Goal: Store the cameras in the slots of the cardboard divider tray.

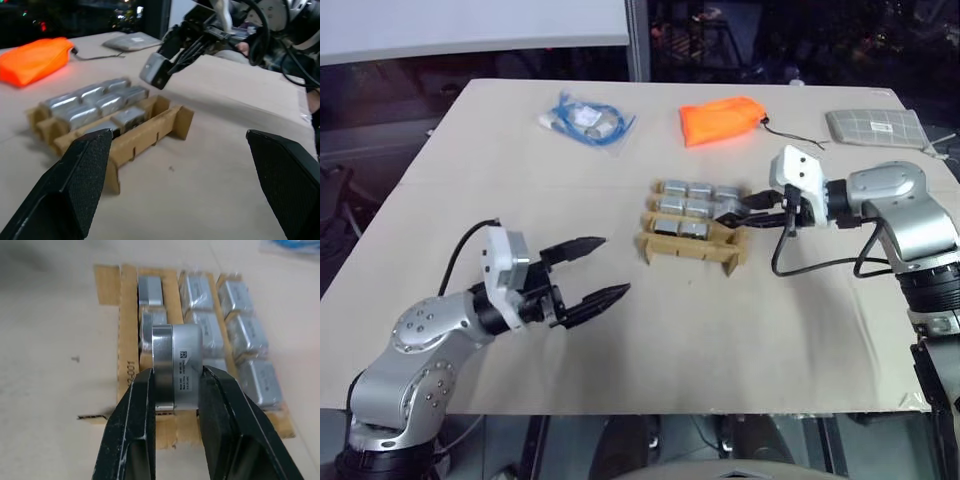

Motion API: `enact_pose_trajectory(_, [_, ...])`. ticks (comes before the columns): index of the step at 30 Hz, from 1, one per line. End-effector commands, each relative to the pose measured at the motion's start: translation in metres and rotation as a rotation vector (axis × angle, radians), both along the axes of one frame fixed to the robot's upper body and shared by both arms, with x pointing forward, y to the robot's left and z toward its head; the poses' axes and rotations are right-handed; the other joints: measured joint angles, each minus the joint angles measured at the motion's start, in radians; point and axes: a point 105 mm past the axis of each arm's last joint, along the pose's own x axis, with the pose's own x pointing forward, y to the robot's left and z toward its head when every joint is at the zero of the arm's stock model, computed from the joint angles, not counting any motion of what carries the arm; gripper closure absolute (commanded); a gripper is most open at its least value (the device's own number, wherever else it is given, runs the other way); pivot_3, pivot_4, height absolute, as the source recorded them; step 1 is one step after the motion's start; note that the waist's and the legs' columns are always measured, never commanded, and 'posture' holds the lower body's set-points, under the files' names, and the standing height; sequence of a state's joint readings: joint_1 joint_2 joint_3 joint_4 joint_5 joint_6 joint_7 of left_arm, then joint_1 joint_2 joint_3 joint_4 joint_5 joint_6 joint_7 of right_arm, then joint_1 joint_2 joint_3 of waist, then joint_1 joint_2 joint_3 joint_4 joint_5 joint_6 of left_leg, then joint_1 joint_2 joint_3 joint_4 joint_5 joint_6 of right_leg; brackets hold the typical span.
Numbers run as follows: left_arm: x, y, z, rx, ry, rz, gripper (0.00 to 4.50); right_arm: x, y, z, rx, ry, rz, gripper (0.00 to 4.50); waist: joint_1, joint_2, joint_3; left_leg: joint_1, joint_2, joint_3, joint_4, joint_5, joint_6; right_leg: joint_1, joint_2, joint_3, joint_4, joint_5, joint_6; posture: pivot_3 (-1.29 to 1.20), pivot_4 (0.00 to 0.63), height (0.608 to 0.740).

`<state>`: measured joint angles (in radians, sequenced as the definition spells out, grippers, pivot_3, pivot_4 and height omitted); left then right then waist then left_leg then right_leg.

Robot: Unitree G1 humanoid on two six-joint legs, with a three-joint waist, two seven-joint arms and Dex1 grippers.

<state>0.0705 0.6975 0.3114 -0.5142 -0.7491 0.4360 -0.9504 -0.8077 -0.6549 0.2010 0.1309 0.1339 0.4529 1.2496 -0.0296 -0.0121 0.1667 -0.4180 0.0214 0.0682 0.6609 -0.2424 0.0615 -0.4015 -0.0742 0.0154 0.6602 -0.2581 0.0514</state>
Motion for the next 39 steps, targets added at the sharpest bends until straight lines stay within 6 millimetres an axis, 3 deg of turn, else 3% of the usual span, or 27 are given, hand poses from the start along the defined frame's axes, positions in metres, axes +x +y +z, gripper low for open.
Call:
enact_pose_trajectory(1, [-0.006,-0.001,0.01,0.007,-0.051,0.003,0.0,0.004,0.004,0.009,-0.008,-0.041,0.012,3.83,-0.003,0.0,0.0,0.0,0.0,0.0,-0.001,0.0,0.0,0.0,0.0,0.0,0.0,0.0,0.0,0.0,0.15,0.74])
enact_pose_trajectory(18, [-0.004,-0.005,0.011,-0.011,-0.06,0.019,0.0,0.005,0.013,-0.02,-0.101,-0.025,0.073,3.83,-0.006,0.0,0.0,0.0,-0.001,0.001,-0.007,0.0,0.0,-0.001,0.001,0.0,-0.003,0.001,0.001,0.0,0.15,0.74])
enact_pose_trajectory(30, [-0.004,-0.007,0.008,-0.007,-0.054,0.01,0.0,-0.007,0.014,-0.019,-0.143,-0.009,0.135,3.83,-0.002,0.0,0.0,0.001,-0.001,0.002,-0.007,0.001,0.0,-0.002,0.001,-0.002,-0.004,0.001,0.002,0.0,0.15,0.74])
enact_pose_trajectory(37, [-0.004,-0.008,0.008,-0.001,-0.054,0.004,0.0,0.001,0.01,-0.03,-0.216,0.009,0.094,3.83,-0.002,0.0,0.0,0.001,-0.001,0.003,-0.007,0.002,-0.003,-0.002,0.002,-0.002,-0.004,0.001,0.002,0.0,0.15,0.74])
enact_pose_trajectory(39, [-0.004,-0.009,0.008,0.001,-0.055,0.001,0.0,0.003,0.01,-0.03,-0.22,0.015,0.079,2.79,-0.002,0.0,0.0,0.001,-0.001,0.003,-0.007,0.002,-0.003,-0.002,0.002,-0.002,-0.004,0.001,0.002,0.0,0.15,0.74])
